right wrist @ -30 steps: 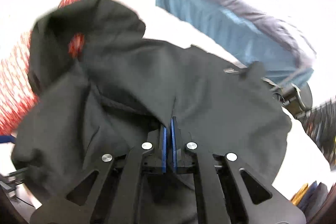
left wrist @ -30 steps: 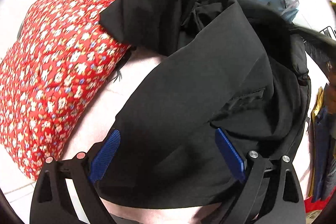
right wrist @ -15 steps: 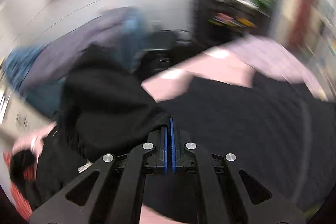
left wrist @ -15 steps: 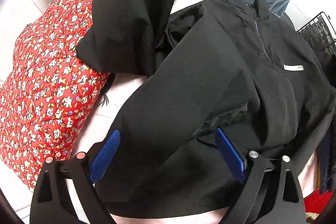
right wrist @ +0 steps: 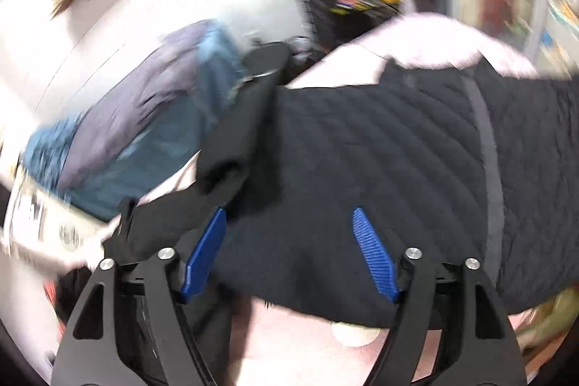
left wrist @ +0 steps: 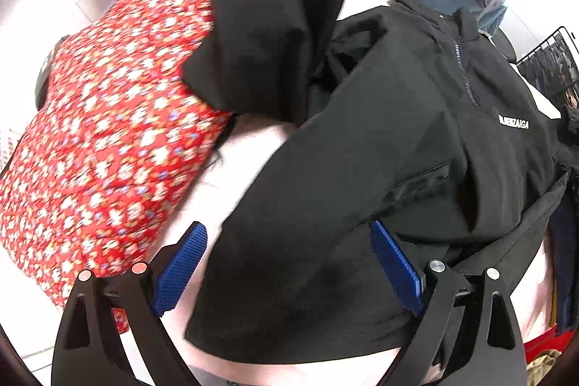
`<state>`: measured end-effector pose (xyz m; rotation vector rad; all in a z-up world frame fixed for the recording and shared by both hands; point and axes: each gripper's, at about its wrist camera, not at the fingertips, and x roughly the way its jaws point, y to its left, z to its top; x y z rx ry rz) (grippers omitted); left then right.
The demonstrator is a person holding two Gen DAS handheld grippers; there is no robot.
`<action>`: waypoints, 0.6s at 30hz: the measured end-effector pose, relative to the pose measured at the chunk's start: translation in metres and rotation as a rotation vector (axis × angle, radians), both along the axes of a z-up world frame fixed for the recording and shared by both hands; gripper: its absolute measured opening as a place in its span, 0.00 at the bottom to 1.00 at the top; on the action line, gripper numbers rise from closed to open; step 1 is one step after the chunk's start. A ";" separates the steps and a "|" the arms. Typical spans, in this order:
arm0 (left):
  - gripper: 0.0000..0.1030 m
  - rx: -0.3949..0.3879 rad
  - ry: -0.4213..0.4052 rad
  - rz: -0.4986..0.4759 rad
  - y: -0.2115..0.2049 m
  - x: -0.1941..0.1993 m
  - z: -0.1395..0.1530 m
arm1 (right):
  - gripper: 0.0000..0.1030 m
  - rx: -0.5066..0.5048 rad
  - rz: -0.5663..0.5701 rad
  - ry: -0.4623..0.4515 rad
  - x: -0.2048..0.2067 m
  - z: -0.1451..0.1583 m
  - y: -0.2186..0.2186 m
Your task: Fold large clothes
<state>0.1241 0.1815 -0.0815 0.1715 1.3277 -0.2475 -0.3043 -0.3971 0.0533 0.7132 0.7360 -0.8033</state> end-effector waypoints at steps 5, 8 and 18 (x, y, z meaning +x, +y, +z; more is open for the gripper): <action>0.88 0.003 0.004 0.006 0.030 -0.008 -0.002 | 0.78 0.087 0.289 0.063 0.041 -0.030 0.063; 0.88 0.008 0.018 -0.011 0.043 -0.014 -0.009 | 0.78 0.192 0.402 0.116 0.062 -0.060 0.104; 0.89 0.079 0.121 -0.134 0.053 -0.057 -0.055 | 0.78 0.290 0.953 0.259 0.142 -0.113 0.293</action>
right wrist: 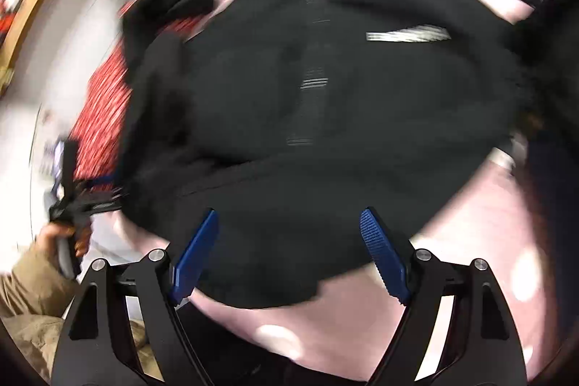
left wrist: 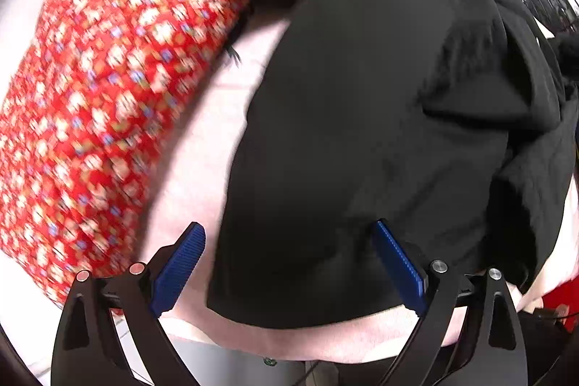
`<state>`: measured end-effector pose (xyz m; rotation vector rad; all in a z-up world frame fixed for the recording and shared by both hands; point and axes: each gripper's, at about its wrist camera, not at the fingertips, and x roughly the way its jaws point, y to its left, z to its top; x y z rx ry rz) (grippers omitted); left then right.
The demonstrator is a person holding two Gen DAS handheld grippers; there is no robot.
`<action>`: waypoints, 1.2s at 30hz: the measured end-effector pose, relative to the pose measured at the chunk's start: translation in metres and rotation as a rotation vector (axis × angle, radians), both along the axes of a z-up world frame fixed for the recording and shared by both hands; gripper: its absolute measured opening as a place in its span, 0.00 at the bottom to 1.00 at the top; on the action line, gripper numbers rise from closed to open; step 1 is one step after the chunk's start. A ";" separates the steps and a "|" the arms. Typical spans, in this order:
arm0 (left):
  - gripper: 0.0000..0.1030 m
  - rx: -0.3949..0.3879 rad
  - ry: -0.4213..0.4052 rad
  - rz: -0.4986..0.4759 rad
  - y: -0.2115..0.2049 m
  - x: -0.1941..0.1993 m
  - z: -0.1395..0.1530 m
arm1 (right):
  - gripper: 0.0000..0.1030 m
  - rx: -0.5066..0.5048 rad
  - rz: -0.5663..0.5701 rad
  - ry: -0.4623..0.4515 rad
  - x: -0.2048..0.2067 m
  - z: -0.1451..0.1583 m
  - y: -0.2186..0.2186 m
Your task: Fold large clothes
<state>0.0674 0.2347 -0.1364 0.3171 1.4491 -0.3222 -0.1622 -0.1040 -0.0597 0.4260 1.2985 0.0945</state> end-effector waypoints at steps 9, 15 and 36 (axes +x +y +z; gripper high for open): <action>0.86 0.005 0.020 0.018 0.021 -0.021 -0.018 | 0.78 -0.125 0.444 0.099 0.035 -0.050 0.166; 0.28 0.014 0.025 -0.080 -0.001 -0.030 -0.013 | 0.11 -0.261 0.378 0.084 0.026 -0.054 0.143; 0.05 -0.142 0.133 -0.017 0.062 -0.031 0.049 | 0.02 -0.071 -0.801 0.306 -0.262 -0.001 -0.204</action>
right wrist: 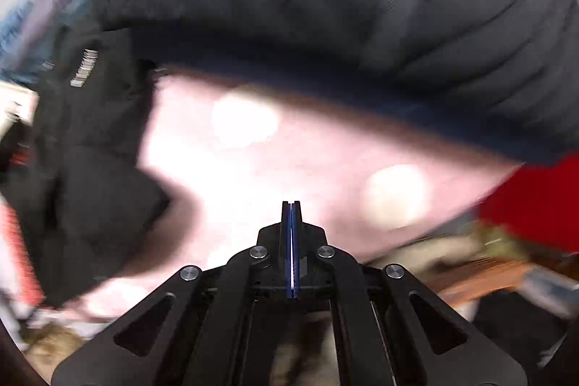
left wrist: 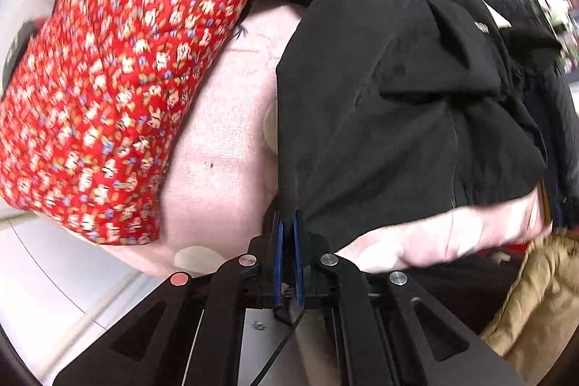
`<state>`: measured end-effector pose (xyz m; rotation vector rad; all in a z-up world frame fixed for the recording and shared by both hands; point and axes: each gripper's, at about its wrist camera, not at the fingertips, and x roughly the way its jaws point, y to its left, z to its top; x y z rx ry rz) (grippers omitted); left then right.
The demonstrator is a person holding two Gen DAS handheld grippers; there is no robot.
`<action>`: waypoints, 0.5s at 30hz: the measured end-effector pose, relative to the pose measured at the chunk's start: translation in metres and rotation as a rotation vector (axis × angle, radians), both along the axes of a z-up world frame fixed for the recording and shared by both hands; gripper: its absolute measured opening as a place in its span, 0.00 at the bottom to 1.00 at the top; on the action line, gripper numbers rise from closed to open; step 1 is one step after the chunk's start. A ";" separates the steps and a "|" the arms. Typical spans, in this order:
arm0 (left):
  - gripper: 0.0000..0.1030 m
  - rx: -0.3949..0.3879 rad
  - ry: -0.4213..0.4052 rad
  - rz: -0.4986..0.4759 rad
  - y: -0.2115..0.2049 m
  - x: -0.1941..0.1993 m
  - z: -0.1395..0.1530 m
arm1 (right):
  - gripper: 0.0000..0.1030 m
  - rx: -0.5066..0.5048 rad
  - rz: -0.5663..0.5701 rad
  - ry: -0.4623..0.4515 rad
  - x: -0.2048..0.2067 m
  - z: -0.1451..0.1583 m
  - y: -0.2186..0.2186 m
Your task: Fold large clothes
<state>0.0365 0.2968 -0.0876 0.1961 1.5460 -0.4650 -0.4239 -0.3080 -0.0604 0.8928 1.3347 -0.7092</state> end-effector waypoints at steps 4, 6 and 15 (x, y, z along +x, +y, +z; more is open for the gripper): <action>0.58 -0.033 -0.015 0.078 -0.009 0.002 -0.020 | 0.83 0.162 0.077 -0.183 0.041 -0.023 0.021; 0.68 -0.040 -0.020 0.083 -0.016 0.004 -0.027 | 0.88 0.148 0.109 -0.251 0.065 -0.027 0.030; 0.77 0.004 -0.063 0.080 -0.025 0.007 -0.061 | 0.88 0.269 0.255 -0.326 0.138 -0.066 0.033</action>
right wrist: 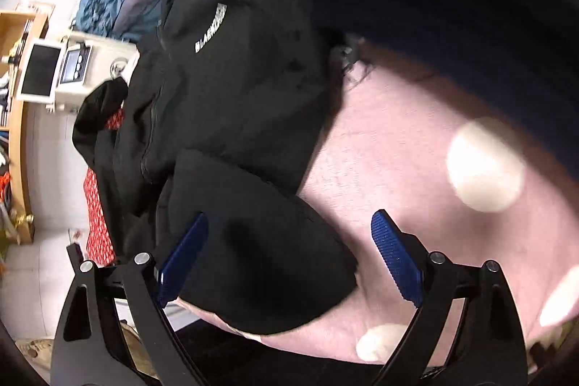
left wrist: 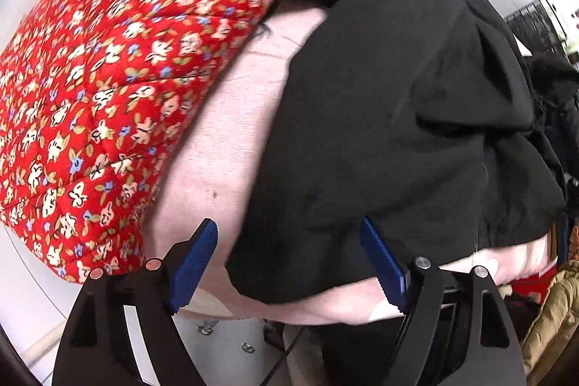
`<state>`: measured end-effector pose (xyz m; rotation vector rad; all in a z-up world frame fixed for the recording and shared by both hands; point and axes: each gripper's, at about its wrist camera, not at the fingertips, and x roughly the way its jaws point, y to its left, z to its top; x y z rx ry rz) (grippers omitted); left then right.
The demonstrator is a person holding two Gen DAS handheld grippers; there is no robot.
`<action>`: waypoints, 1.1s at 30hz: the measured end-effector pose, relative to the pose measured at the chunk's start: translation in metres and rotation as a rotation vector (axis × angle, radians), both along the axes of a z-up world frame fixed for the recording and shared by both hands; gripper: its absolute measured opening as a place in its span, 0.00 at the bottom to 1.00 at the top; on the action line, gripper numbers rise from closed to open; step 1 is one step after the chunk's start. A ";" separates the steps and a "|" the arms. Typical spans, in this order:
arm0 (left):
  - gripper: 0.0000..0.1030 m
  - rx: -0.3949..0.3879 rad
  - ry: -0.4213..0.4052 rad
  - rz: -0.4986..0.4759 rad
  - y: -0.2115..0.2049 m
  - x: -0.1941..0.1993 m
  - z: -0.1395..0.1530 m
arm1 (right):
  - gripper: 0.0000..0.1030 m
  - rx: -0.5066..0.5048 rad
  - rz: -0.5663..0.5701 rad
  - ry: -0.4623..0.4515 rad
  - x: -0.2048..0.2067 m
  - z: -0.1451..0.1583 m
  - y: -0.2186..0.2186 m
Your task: Fold large clothes
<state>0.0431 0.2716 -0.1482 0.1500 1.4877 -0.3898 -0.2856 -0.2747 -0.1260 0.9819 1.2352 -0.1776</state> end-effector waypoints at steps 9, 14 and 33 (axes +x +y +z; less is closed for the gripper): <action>0.04 -0.060 0.124 -0.127 -0.021 -0.012 -0.013 | 0.02 0.147 0.128 -0.002 -0.010 0.003 0.030; 0.03 -0.175 0.191 -0.290 -0.023 -0.043 0.035 | 0.01 0.179 0.094 0.029 -0.073 0.049 0.011; 0.75 -0.152 -0.082 -0.099 -0.036 -0.001 0.105 | 0.71 -0.240 0.108 0.166 -0.033 0.088 -0.031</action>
